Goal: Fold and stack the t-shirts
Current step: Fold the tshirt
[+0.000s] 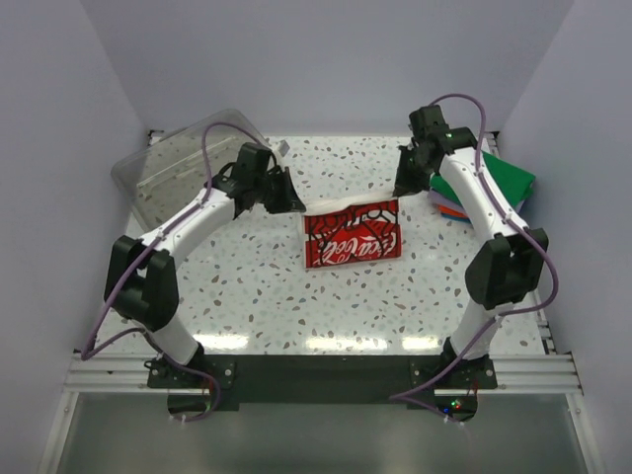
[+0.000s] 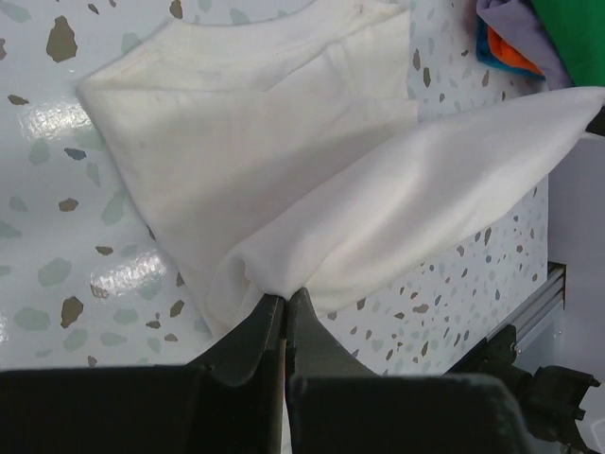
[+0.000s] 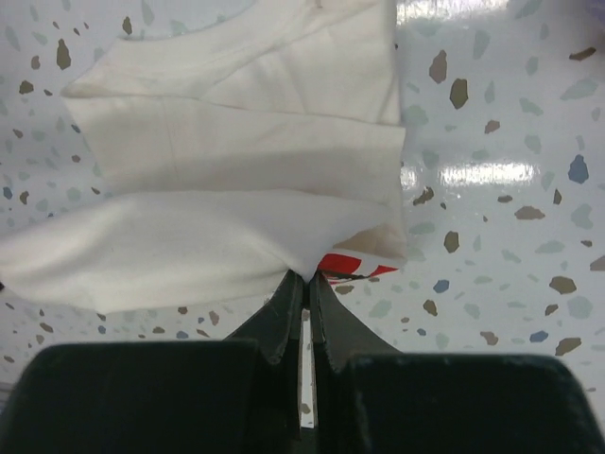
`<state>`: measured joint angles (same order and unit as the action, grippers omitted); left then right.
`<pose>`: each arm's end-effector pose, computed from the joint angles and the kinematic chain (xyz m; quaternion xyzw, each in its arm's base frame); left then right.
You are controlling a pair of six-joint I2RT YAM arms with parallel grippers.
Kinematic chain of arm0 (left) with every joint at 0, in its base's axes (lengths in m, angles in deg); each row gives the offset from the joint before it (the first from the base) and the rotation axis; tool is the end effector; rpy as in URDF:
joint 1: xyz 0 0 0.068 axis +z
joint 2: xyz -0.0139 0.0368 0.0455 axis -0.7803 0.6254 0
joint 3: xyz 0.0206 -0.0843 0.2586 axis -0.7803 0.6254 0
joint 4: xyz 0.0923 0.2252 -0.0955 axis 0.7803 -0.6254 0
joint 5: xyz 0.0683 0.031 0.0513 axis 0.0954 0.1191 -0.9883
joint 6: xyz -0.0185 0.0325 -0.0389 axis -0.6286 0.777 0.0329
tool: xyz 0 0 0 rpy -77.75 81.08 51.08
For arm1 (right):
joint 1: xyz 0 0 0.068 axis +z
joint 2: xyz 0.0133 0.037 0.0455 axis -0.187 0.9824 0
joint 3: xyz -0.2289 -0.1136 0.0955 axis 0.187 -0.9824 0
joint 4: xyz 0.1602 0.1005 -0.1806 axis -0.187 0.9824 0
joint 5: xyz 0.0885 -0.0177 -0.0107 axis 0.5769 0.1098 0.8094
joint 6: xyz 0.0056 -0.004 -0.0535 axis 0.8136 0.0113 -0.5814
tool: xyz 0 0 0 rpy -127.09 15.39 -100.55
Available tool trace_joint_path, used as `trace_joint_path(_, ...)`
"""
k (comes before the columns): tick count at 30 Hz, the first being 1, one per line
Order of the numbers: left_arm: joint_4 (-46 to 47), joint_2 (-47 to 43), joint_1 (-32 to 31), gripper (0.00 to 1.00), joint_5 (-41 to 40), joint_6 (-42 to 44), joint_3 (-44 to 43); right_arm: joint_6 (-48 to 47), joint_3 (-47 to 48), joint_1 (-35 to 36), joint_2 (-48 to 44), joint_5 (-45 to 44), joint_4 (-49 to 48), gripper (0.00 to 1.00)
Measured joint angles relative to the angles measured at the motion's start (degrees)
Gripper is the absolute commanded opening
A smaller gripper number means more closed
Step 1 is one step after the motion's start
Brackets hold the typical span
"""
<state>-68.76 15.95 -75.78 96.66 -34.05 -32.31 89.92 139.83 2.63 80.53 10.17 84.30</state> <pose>0.3309 -0.1636 0.2765 -0.0115 0.9088 -0.3233 0.2637 0.3616 0.0875 0.3354 0.0916 0.9636 0.0985 0.2311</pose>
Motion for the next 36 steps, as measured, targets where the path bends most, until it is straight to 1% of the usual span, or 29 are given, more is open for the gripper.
trace_joint_path(9, 2.1, 8.2, 3.3, 0.0, 2.7, 0.4, -3.8, -1.2, 12.6, -0.6, 13.5, 0.4, 0.3, 0.0)
trace_joint_path(17, 3.8, 16.5, 5.4, 0.0, 4.3, 0.7, -9.0, -1.9, 20.7, -1.4, 22.2, 0.4, 1.1, 0.0)
trace_joint_path(18, 3.8, 17.5, 5.5, 0.14, 4.3, 0.8, -9.7, -1.9, 21.3, -1.5, 22.9, 0.4, 1.1, 0.01)
trace_joint_path(19, 3.8, 18.4, 5.6, 0.24, 4.3, 0.9, -10.4, -1.9, 21.9, -1.6, 23.7, 0.5, 1.1, 0.1)
trace_joint_path(20, 3.8, 19.4, 5.7, 0.35, 4.3, 0.9, -11.2, -1.9, 22.7, -1.6, 24.7, 0.6, 1.2, 0.25)
trace_joint_path(21, 3.8, 20.2, 5.8, 0.55, 4.2, 1.1, -12.0, -1.9, 23.8, -1.7, 25.8, 0.8, 1.3, 0.54)
trace_joint_path(22, 3.9, 20.9, 5.9, 0.61, 4.0, 1.3, -12.7, -1.9, 25.3, -1.9, 27.1, 1.1, 1.3, 0.67)
trace_joint_path(23, 3.9, 21.4, 5.9, 0.65, 3.8, 1.1, -13.6, -2.4, 26.6, -2.0, 28.2, 1.6, 1.2, 0.78)
trace_joint_path(24, 4.1, 21.7, 6.0, 0.7, 3.5, 0.9, -14.3, -2.7, 28.3, -2.2, 29.7, 2.3, 1.0, 0.95)
trace_joint_path(25, 4.3, 21.8, 6.0, 0.76, 3.2, 0.8, -15.0, -2.7, 29.7, -2.3, 31.0, 3.0, 0.8, 0.99)
trace_joint_path(27, 4.8, 21.9, 6.1, 0.8, 3.0, 0.9, -16.2, -3.4, 30.5, -2.6, 32.0, 4.1, 0.4, 0.99)
trace_joint_path(31, 6.6, 21.0, 6.1, 0.81, 2.6, 0.9, -17.1, -4.7, 28.3, -2.9, 30.6, 6.4, -1.3, 0.99)
trace_joint_path(33, 6.9, 19.8, 6.1, 0.81, 2.3, 1.0, -16.2, -5.7, 24.2, -3.0, 27.9, 7.4, -2.6, 0.99)
trace_joint_path(36, 7.4, 17.0, 6.0, 0.81, 2.0, 1.4, -12.7, -7.5, 17.1, -3.1, 23.0, 9.0, -3.9, 0.99)
